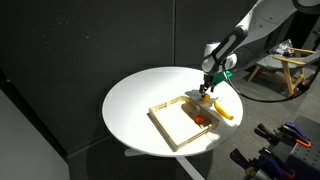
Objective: Put the lemon plush toy on the tray
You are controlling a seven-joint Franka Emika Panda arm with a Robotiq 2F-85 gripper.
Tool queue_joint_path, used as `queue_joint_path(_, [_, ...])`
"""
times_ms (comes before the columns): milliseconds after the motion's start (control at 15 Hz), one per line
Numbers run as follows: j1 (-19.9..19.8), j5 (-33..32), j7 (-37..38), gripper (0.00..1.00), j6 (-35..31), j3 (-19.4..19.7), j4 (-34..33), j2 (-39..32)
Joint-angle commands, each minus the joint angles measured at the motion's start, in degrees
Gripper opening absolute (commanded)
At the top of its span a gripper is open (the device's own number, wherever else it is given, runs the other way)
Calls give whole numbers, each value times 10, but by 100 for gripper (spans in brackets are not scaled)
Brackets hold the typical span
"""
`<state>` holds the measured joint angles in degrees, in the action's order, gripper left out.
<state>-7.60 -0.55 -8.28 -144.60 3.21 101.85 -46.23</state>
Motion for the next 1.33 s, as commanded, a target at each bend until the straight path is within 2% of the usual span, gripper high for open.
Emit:
queue_joint_path(0, [-3, -9, -1, 100, 9, 1, -22, -13])
queue_joint_path(333, [-2, -9, 1, 100, 9, 2, -29, -21])
queue_joint_path(400, [-2, -9, 2, 75, 11, 3, -31, -23])
queue_joint_path(467, [-2, -9, 3, 73, 11, 3, -33, -25])
queue_joint_path(667, [0, -9, 7, 47, 13, 7, -38, -30])
queue_joint_path(733, [1, -10, 10, 42, 15, 9, -40, -29])
queue_joint_path(1267, [15, -17, 25, 42, 60, 26, -38, -2])
